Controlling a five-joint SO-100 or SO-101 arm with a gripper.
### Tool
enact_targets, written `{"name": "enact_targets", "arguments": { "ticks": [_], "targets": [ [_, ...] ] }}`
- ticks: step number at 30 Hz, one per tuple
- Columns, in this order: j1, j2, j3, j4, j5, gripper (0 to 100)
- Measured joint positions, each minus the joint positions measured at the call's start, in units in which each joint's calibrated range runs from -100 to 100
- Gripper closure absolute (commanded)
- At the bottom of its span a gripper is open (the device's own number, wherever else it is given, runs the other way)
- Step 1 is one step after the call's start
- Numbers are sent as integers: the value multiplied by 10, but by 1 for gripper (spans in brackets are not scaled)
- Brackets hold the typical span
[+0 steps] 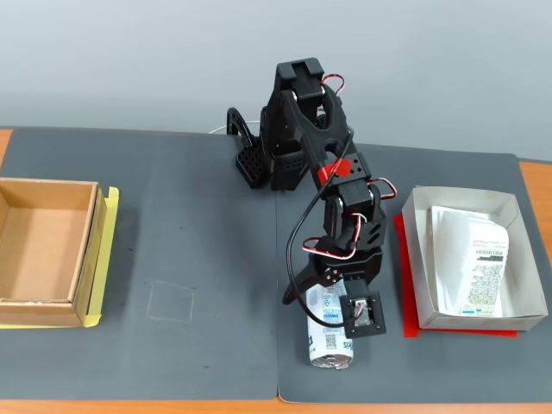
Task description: Pick the can and put it in the brown box
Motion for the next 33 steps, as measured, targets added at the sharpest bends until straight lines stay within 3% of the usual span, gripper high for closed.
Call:
{"name": "enact_targets", "arguments": {
  "ticks": [33],
  "targets": [
    [-1,114,0,-54,-2,55]
  ]
}}
